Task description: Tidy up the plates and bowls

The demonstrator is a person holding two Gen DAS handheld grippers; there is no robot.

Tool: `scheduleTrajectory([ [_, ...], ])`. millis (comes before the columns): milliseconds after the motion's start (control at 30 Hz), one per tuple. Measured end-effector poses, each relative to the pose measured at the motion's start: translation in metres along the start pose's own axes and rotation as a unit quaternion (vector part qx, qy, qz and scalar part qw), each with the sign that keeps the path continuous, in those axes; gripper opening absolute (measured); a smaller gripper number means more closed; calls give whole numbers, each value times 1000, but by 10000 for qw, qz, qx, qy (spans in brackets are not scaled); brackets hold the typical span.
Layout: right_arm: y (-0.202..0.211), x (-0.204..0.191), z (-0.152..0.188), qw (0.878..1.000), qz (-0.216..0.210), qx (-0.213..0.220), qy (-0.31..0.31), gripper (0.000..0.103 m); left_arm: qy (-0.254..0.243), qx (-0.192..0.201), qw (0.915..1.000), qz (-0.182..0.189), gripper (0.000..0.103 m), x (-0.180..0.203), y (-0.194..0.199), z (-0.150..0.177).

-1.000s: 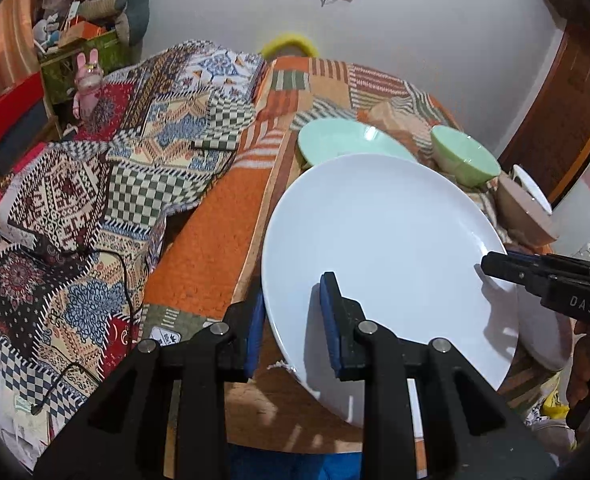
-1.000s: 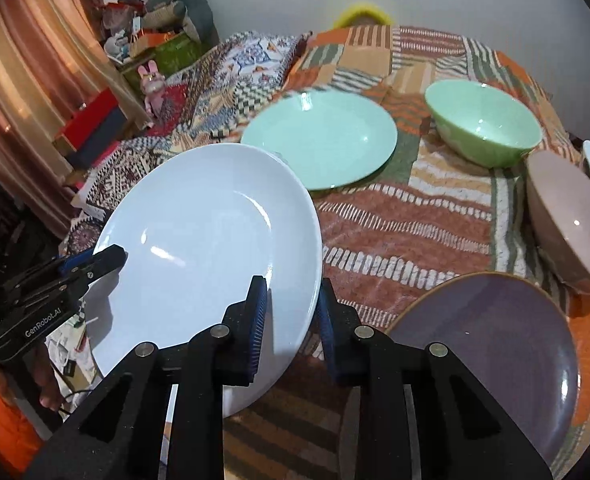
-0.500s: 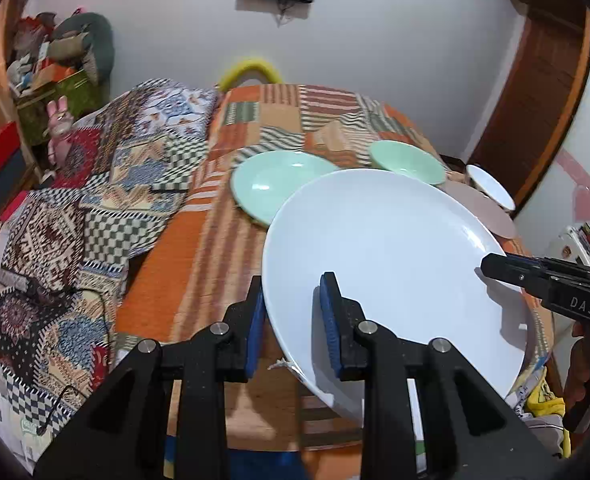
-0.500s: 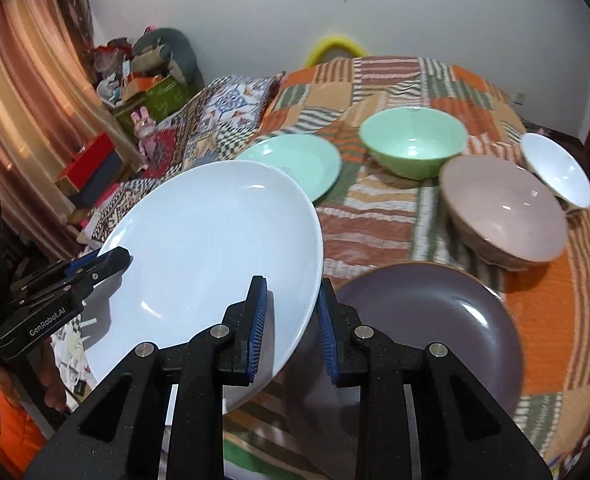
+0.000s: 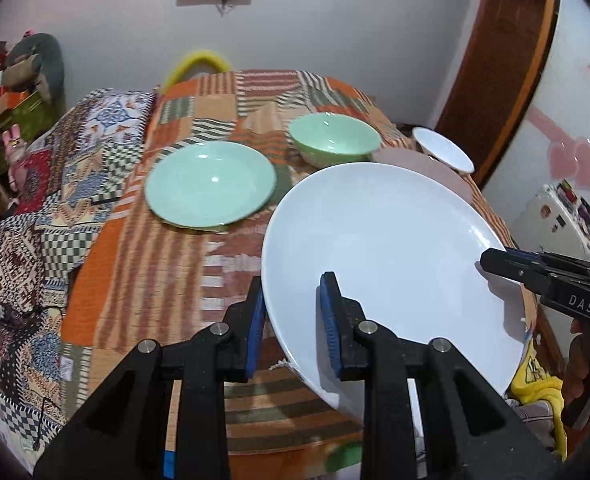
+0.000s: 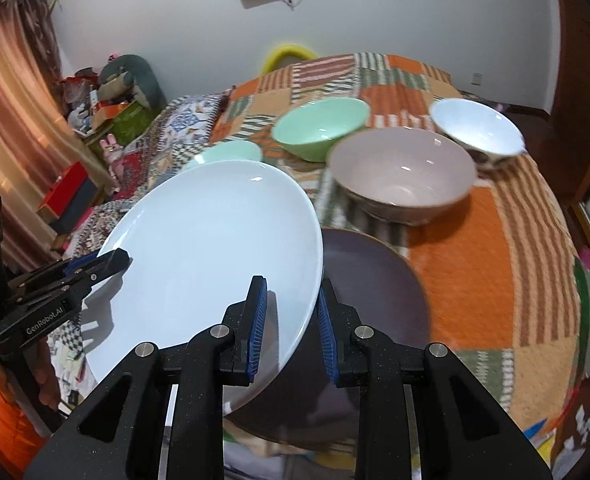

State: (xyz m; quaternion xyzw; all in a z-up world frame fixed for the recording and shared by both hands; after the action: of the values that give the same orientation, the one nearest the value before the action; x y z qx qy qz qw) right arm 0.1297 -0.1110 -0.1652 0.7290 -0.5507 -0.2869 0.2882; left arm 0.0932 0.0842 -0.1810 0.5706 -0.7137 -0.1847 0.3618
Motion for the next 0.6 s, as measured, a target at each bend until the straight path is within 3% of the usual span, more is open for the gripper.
scheduleTrajectory([
  [333,-5,46,17,9987,162,-182,-444,23,-214,-444,9987,155,28,31,-42,1],
  [600,-12,59,26,9972,313,-350,-574,23,-362,-789,9960,197,28,44,-70,5],
])
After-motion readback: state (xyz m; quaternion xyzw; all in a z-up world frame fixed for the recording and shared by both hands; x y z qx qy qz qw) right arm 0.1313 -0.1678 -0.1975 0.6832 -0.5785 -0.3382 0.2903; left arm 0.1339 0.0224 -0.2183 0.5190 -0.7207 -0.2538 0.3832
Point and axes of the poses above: each gripper's, at about its wrist camera, not at the fingertips, and y roughly against the way its jaws point, x to its right, z to its underside, the point moved 1 cm from there along -y, roughly the way its jaws point, and after that the axes turned 12 degrees about z, right-handed, at the moved point
